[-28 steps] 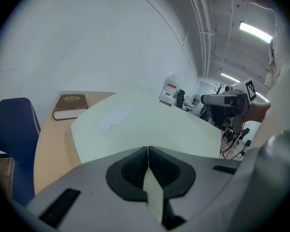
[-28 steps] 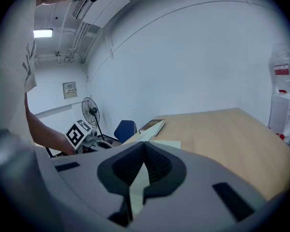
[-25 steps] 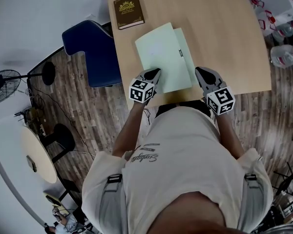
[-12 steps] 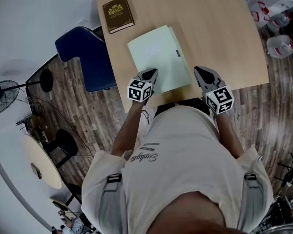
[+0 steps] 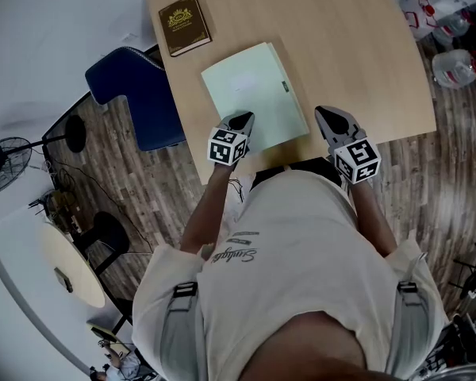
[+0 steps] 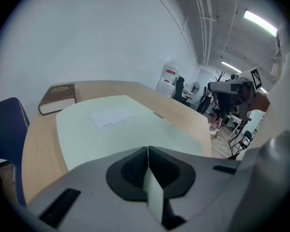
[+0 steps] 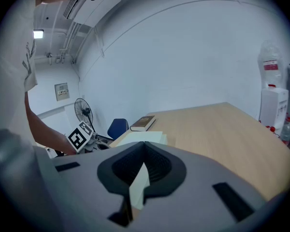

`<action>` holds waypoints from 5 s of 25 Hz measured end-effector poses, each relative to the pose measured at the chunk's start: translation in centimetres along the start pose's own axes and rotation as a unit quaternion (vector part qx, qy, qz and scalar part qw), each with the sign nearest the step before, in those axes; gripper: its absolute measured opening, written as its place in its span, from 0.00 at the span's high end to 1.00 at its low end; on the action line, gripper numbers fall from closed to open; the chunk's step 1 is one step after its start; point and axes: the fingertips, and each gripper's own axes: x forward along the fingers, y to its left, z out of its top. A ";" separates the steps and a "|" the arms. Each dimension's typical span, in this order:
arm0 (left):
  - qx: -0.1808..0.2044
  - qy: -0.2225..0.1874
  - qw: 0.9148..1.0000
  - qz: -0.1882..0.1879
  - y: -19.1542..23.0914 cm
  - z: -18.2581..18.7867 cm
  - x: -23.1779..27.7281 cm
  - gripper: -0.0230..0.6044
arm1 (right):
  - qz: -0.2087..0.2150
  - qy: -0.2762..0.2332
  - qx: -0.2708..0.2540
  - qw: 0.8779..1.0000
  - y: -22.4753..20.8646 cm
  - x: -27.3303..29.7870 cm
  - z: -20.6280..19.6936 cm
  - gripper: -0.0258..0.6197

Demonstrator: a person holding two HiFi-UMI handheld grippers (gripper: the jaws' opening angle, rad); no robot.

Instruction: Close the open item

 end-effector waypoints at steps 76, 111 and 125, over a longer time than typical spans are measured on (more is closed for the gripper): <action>0.053 -0.331 0.931 0.144 0.8 20.1 -24.9 0.94 | 0.083 -0.101 -0.212 0.968 7.8 2.8 17.2 0.97; 0.114 -0.403 0.894 0.161 0.7 28.9 -30.8 0.94 | 0.055 -0.208 -0.249 0.944 7.7 1.5 29.2 0.97; 0.093 -0.389 0.903 0.158 2.3 27.6 -29.3 0.94 | 0.054 -0.192 -0.245 0.949 6.8 3.0 28.0 0.97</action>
